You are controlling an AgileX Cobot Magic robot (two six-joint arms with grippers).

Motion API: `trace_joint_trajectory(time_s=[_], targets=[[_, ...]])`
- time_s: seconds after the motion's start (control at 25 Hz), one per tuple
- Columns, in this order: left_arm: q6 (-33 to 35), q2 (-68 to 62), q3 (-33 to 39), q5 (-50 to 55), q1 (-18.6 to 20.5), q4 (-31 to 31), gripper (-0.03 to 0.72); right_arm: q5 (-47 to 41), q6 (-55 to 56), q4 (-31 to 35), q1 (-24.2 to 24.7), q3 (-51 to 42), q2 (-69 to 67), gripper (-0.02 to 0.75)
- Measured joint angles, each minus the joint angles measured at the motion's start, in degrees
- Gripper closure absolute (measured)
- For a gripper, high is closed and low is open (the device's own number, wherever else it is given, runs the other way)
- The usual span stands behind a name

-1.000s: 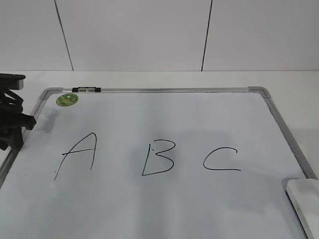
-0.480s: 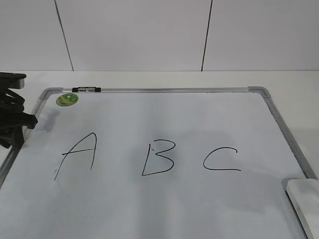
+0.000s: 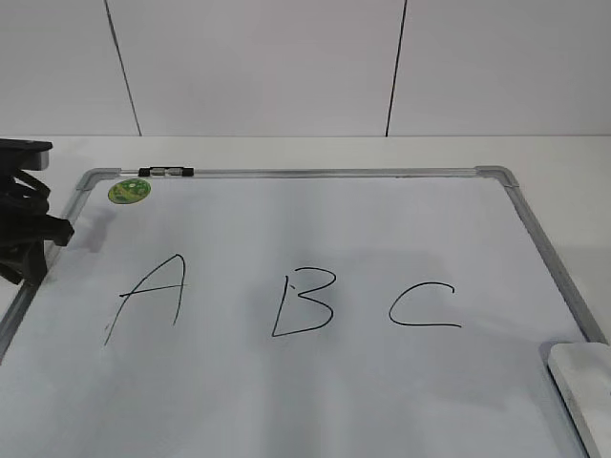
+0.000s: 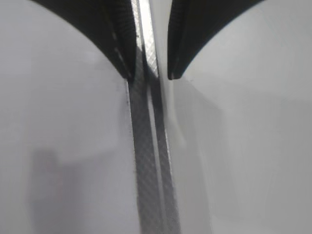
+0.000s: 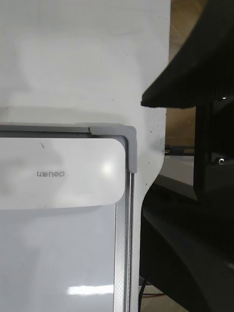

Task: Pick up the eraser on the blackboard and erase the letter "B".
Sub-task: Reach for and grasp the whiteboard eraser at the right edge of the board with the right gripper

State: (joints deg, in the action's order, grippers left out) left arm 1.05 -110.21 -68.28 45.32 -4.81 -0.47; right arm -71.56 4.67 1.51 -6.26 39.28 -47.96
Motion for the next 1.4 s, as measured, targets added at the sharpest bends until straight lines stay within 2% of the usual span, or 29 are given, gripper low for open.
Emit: trace_joint_trajectory(time_s=[0.4, 0.64, 0.92, 1.4], targets=[[-1.1, -0.3, -0.5, 0.6, 0.0, -0.7, 0.663, 0.0, 0.0, 0.0, 0.0, 0.0, 0.0, 0.260], [-2.0, -0.4, -0.5, 0.7, 0.0, -0.9, 0.669, 1.1, 0.0, 0.0, 0.0, 0.0, 0.0, 0.247], [-2.0, -0.4, -0.5, 0.7, 0.0, -0.9, 0.669, 3.4, 1.1, 0.0, 0.0, 0.0, -3.9, 0.085], [-2.0, -0.4, -0.5, 0.7, 0.0, -0.9, 0.669, 13.9, 1.3, 1.1, 0.0, 0.0, -19.9, 0.076]])
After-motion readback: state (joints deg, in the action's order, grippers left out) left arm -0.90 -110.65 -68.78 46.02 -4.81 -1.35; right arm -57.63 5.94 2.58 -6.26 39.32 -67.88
